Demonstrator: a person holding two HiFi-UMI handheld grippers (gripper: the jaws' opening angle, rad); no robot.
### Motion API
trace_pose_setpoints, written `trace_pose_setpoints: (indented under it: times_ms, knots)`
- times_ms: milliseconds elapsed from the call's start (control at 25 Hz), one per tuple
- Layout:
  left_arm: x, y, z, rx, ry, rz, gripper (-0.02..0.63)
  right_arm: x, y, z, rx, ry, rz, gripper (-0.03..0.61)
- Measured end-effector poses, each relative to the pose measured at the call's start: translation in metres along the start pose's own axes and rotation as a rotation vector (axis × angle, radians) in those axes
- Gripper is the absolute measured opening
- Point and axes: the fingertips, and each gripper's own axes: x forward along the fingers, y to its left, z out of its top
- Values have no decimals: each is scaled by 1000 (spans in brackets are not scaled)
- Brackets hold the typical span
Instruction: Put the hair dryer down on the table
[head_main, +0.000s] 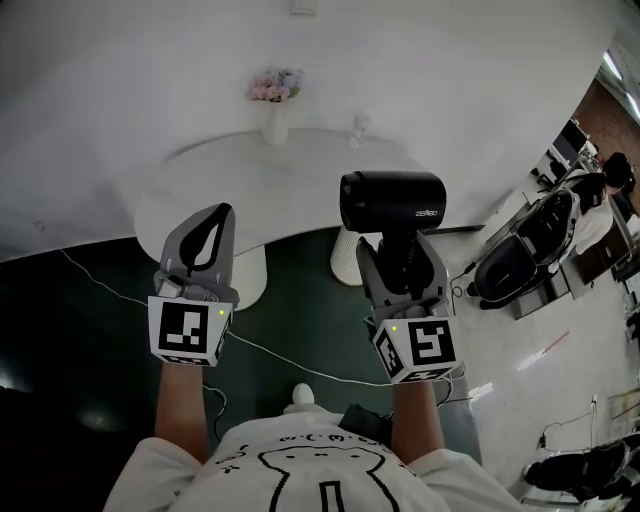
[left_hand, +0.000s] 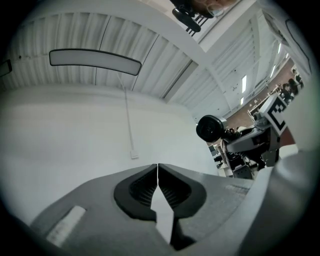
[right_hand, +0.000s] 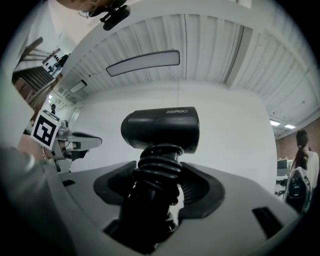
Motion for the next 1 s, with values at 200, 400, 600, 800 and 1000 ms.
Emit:
trace_pose_setpoints:
  times_ms: [200, 400, 600, 800, 1000]
  knots:
    - [59, -2, -7, -13, 9, 22, 20, 45, -41, -12, 5, 14, 29, 268]
    - [90, -17, -28, -5, 38, 4, 20, 67, -65, -37, 37, 38, 30, 268]
    - [101, -18, -35, -9, 31, 8, 20, 71, -71, -50, 44, 41, 33, 268]
    - [109, -23, -44, -3, 27, 1, 20, 78, -80, -63, 70, 37, 20, 268]
    - [152, -5, -60, -12, 39, -3, 20, 119, -97, -71, 78, 50, 6, 268]
